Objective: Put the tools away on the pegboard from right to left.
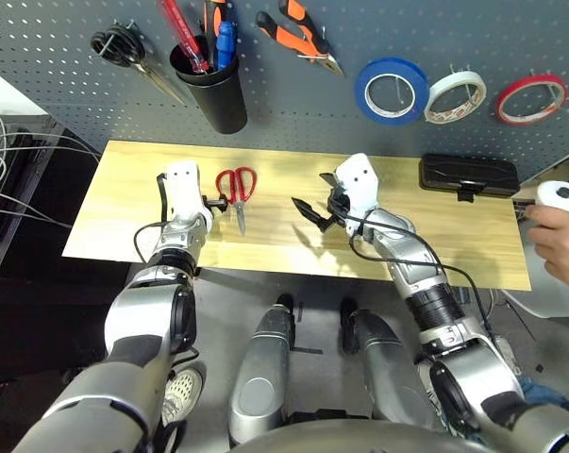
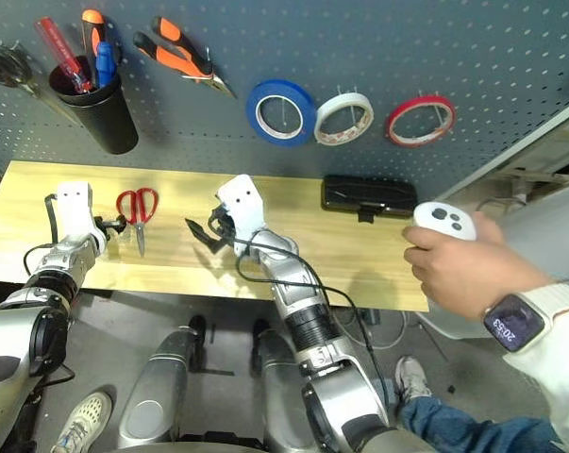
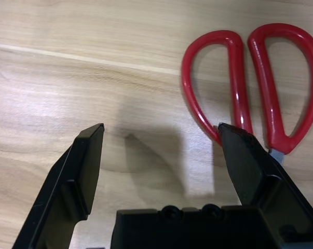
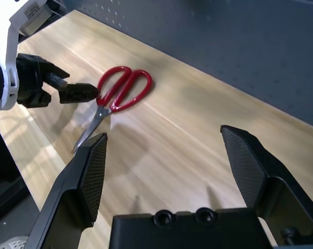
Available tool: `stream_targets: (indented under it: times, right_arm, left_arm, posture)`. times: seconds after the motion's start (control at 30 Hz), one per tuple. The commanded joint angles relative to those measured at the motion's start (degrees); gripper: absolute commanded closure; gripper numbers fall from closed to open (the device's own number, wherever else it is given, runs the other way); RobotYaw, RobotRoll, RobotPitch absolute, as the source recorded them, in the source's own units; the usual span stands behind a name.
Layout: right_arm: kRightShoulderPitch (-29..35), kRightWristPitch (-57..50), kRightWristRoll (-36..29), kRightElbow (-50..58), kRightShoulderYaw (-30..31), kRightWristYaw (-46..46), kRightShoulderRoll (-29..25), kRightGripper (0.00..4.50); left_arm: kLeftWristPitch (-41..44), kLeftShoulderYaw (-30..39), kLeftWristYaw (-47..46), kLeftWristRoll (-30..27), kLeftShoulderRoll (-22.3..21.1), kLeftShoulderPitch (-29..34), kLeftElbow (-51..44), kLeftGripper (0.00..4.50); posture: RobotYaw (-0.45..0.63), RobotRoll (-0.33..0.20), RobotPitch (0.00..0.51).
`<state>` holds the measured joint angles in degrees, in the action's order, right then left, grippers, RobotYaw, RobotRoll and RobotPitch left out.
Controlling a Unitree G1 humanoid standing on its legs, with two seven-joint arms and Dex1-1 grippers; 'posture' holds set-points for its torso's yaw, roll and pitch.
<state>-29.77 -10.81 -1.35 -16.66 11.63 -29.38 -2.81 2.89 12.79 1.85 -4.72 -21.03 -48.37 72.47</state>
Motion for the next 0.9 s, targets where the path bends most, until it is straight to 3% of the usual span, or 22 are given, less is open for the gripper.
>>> stream_targets:
  times: [0.03, 0.33, 0.43, 0.83, 0.9]
  right_arm:
    - [1.7, -1.4, 0.1, 1.8, 0.9, 0.2, -0.2, 0.0]
    - [2.6, -2.8, 0.0, 3.9, 0.9, 0.6, -0.5, 0.0]
    - [2.8, -3.2, 0.0, 4.6, 0.9, 0.8, -0.6, 0.0]
    - [1.5, -2.4, 0.0, 2.7, 0.7, 1.4, -0.2, 0.0]
    - [0.9, -1.7, 0.0, 1.6, 0.6, 1.4, -0.1, 0.0]
  left_arm:
    - [0.4, 0.6, -0.3, 0.2, 0.4, 0.3, 1.9, 0.01]
    - [2.8, 0.3, -1.5, 1.0, 0.7, 0.5, 3.1, 0.01]
    - [5.0, 1.3, -2.6, 0.1, 0.7, 0.6, 3.4, 0.61]
    - [8.0, 2.6, 0.7, -0.4, 1.7, 0.1, 2.8, 4.49]
    - [7.2, 2.7, 1.3, -0.5, 1.7, 0.2, 2.5, 4.49]
  posture:
    - [-0.04, 0.0, 0.398]
    - [-0.06, 0.0, 0.403]
    - [-0.07, 0.0, 0.408]
    - [-0.04, 0.0, 0.398]
    - [-0.03, 0.0, 0.388]
